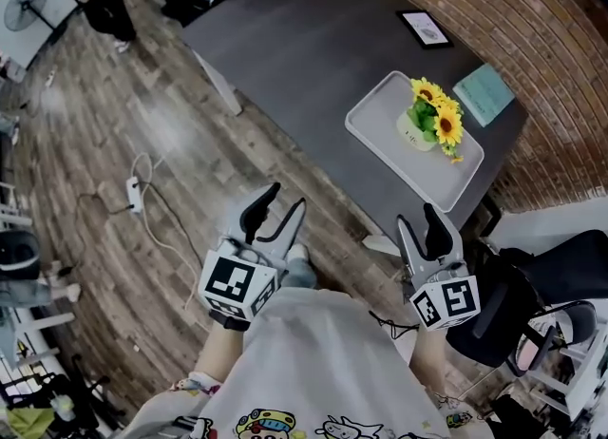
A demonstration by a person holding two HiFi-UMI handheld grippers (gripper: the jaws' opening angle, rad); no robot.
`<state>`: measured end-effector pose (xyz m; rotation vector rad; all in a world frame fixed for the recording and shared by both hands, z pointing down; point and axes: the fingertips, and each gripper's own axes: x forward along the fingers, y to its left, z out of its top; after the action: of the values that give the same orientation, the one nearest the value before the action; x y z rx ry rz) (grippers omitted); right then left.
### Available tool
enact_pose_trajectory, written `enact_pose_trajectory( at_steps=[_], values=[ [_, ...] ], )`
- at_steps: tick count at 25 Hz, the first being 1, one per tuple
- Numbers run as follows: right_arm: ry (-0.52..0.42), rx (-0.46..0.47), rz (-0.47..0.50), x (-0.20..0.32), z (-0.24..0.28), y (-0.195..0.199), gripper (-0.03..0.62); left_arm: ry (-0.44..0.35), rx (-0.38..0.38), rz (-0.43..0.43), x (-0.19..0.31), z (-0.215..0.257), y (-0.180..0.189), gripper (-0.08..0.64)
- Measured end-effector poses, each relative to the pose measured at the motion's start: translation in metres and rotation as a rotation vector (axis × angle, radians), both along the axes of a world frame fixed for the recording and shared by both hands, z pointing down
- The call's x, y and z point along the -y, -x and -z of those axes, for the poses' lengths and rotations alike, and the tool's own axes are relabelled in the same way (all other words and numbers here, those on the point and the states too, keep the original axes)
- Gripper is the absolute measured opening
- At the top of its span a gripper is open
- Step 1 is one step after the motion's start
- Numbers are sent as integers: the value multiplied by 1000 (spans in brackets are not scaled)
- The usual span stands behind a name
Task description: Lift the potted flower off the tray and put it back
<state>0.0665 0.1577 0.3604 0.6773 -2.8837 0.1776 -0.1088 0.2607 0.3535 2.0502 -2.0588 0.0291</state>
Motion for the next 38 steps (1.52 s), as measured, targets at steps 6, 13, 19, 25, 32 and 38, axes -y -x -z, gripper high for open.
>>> enact_pose_trajectory(
  at_steps=[6,13,19,25,32,38],
  values=[
    [32,16,-69,8,-7,23,235,16,-3,-55,9,-5,33,187],
    [89,-13,-116,-4,-24,38,235,35,-18,-121,15,-11,50,187],
    [101,-20,-174,6,-31,33,236,73,-43,-170,32,-31,49,192],
    [115,-20,-206,43,-35,29,242,76,-34,-193,64,-29,51,196],
    [72,-6,-265,108,-18,30,242,36,-14,-247,135,-10,58,196],
    [47,13,-296,160,2,26,245,1,-2,-302,201,10,51,201]
  ],
)
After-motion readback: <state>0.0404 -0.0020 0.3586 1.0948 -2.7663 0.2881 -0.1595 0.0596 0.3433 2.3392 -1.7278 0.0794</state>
